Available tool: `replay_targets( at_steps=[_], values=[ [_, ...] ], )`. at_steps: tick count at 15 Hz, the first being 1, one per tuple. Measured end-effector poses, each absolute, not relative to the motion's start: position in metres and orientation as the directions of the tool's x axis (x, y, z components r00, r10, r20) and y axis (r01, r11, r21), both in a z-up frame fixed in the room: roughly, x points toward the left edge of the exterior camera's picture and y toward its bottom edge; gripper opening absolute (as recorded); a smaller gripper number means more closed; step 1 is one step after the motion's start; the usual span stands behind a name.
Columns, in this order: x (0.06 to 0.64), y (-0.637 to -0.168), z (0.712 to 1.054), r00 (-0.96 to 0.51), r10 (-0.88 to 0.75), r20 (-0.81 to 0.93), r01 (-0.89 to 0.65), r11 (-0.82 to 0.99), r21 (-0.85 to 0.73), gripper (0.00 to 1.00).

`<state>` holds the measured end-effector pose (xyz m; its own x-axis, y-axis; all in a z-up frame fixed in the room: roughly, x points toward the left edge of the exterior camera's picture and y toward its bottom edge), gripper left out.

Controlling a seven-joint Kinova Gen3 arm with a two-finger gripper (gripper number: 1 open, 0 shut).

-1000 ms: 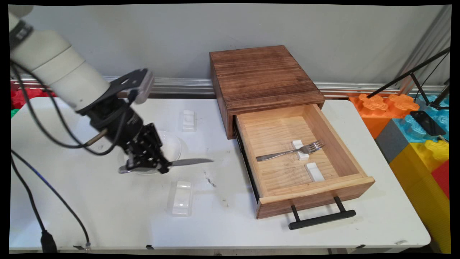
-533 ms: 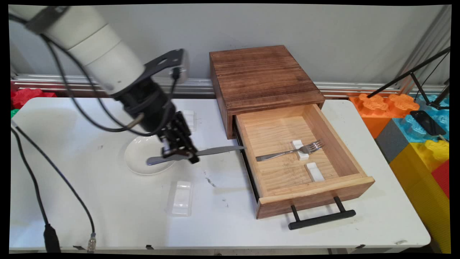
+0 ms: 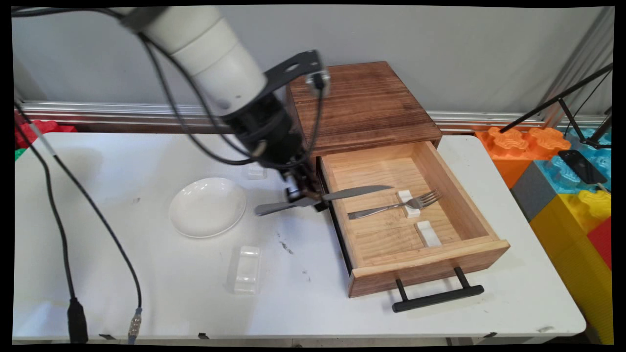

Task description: Place the picked object into the drawer

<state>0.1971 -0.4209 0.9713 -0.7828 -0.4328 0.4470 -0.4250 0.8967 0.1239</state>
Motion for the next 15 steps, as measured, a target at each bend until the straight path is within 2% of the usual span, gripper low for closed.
replay_targets(
  at_steps=[6,15],
  values=[
    [0.155,-0.449,0.97,-0.761,-0.442,0.475,-0.446,0.888,0.111,0.0],
    [0.099,-0.486,0.948,-0.713,-0.477,0.514,-0.489,0.864,0.122,0.0]
  ],
)
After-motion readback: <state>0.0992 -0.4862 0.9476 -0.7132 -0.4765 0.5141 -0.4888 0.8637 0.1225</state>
